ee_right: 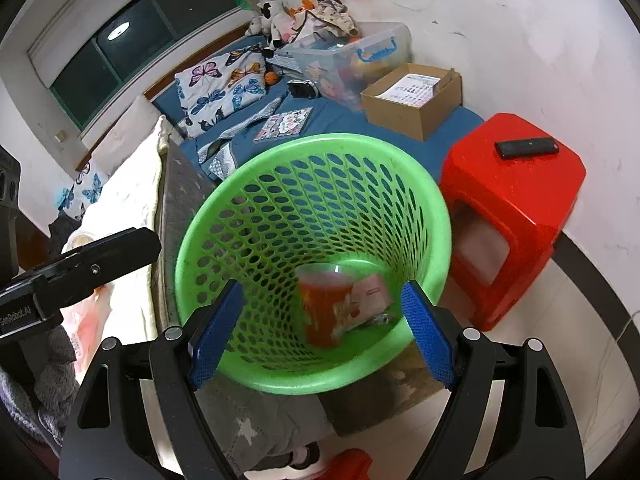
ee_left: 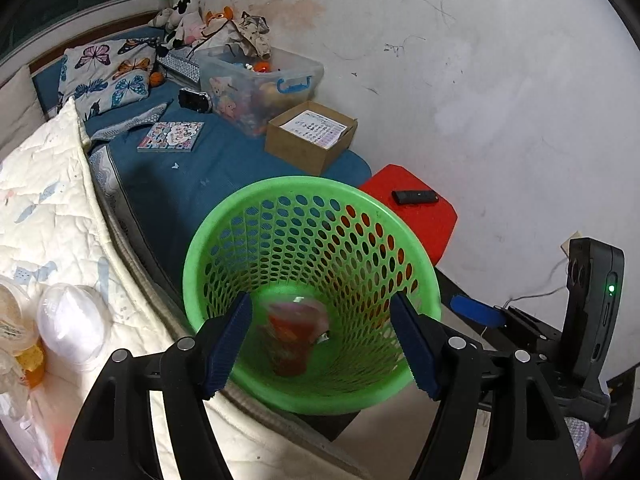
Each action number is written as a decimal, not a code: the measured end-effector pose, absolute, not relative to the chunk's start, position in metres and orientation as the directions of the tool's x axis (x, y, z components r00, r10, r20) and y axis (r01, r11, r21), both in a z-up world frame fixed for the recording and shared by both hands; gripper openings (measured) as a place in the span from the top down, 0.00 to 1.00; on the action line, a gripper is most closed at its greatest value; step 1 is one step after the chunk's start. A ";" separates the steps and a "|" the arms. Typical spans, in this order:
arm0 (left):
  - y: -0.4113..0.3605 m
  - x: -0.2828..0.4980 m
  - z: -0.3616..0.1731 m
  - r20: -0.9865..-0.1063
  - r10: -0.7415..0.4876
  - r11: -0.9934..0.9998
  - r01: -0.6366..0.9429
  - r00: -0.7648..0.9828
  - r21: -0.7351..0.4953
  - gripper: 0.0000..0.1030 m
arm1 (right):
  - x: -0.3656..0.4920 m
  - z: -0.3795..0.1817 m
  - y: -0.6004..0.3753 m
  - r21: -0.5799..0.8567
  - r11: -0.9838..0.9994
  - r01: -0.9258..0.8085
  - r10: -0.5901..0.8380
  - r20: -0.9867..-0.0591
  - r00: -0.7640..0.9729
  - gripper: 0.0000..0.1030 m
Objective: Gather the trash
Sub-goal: 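Move both open tools back over the mattress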
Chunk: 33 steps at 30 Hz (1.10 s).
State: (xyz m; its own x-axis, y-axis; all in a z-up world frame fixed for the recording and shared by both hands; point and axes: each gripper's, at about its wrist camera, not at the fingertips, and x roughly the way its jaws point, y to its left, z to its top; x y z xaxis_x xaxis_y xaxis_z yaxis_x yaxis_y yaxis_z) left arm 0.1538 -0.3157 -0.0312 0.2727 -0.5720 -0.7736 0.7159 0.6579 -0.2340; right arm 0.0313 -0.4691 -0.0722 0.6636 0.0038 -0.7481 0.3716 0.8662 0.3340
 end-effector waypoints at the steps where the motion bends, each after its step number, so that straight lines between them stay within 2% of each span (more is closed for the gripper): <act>1: -0.313 0.152 -0.028 -0.772 -0.572 0.659 0.716 0.277 -0.231 0.33 | 0.030 -0.069 -0.466 0.334 0.870 0.362 0.008 -0.744 0.668 0.21; 8: -0.276 0.135 0.012 -0.738 -0.583 0.669 0.717 0.340 -0.197 0.33 | 0.027 -0.050 -0.437 0.334 0.900 0.279 0.046 -0.710 0.702 0.21; 19: -0.178 0.103 0.064 -0.669 -0.585 0.727 0.663 0.458 -0.182 0.33 | 0.032 -0.027 -0.365 0.325 0.940 0.098 0.160 -0.679 0.717 0.20; 25: -0.114 0.090 0.065 -0.665 -0.537 0.787 0.591 0.519 -0.175 0.32 | 0.046 -0.023 -0.319 0.313 0.949 -0.016 0.236 -0.679 0.695 0.19; 33: -0.032 0.078 0.040 -0.696 -0.442 0.868 0.464 0.566 -0.174 0.29 | 0.060 -0.032 -0.266 0.308 0.943 -0.128 0.315 -0.695 0.647 0.19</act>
State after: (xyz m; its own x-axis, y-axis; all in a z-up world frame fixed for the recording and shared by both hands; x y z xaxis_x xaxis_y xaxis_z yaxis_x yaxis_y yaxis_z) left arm 0.0781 -0.0322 0.0396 0.5656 -0.4421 -0.6962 0.4643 0.8684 -0.1742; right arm 0.0603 -0.2658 -0.0321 0.6467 0.3150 -0.6947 -0.1279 0.9426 0.3083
